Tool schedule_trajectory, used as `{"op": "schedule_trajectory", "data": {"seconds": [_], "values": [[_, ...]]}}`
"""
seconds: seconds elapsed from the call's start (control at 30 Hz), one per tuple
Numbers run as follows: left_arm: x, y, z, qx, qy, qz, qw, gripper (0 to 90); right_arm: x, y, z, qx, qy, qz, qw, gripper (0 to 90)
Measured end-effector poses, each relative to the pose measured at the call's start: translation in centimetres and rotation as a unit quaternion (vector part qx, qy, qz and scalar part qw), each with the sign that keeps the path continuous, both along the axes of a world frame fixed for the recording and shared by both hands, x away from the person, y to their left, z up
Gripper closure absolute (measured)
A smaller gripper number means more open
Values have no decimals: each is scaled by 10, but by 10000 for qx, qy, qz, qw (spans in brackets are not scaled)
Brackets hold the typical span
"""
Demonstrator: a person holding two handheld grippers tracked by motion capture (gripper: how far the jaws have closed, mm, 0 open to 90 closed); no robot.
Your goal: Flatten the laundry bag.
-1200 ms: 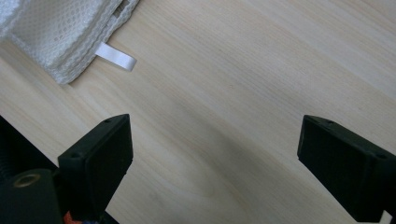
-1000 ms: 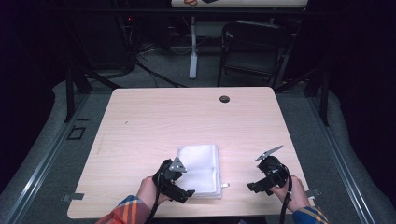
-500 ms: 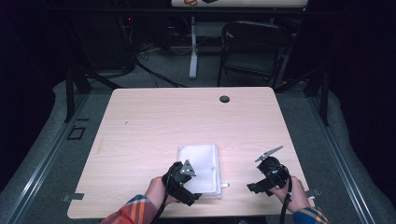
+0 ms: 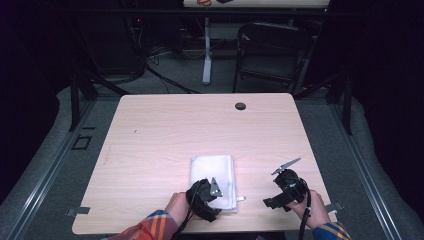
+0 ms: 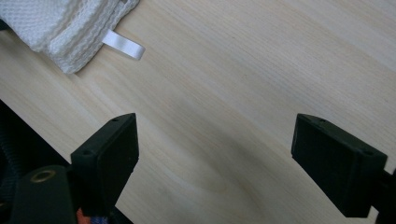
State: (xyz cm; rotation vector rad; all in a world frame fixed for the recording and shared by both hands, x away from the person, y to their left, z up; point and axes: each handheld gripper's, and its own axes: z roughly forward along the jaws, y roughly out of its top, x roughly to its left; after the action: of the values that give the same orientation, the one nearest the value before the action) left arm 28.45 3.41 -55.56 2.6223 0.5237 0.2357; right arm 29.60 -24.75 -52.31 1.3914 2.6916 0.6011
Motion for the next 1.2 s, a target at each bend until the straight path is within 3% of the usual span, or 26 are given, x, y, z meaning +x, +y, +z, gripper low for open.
{"op": "schedule_trajectory", "data": {"seconds": [0.07,0.1,0.13,0.23,0.4,0.5,0.77,0.83,0.93,1.03,1.1,1.2], "values": [[-1,0,0,0,-80,-18,10000,336,0,1,-1,49,36,0,10000,160],[0,1,0,-12,-94,-40,9999,385,0,1,-1,-65,52,21,10000,165],[0,2,1,-77,-51,-83,9999,385,0,1,-1,-65,52,21,10000,165],[1,3,1,-142,22,-118,9998,503,-1,4,-3,-1,123,76,9999,171],[4,7,3,-271,191,-179,9993,549,0,4,-2,-66,92,153,9998,172],[6,10,6,-395,307,-228,9985,609,-2,6,-3,62,54,53,10000,174],[9,13,8,-556,465,-230,9971,661,-2,9,-2,22,89,217,9997,185],[10,14,8,-607,513,-224,9966,730,-3,10,-1,-26,46,231,9997,186],[10,14,9,-662,488,-211,9964,782,-4,11,-1,65,-1,185,9998,186],[9,15,10,-721,471,-186,9961,833,-4,12,0,-38,24,251,9997,186],[9,16,12,-764,448,-172,9959,854,-6,13,0,66,-62,216,9997,189],[8,17,14,-829,404,-170,9956,859,-5,13,1,1,-41,310,9995,189]]}}
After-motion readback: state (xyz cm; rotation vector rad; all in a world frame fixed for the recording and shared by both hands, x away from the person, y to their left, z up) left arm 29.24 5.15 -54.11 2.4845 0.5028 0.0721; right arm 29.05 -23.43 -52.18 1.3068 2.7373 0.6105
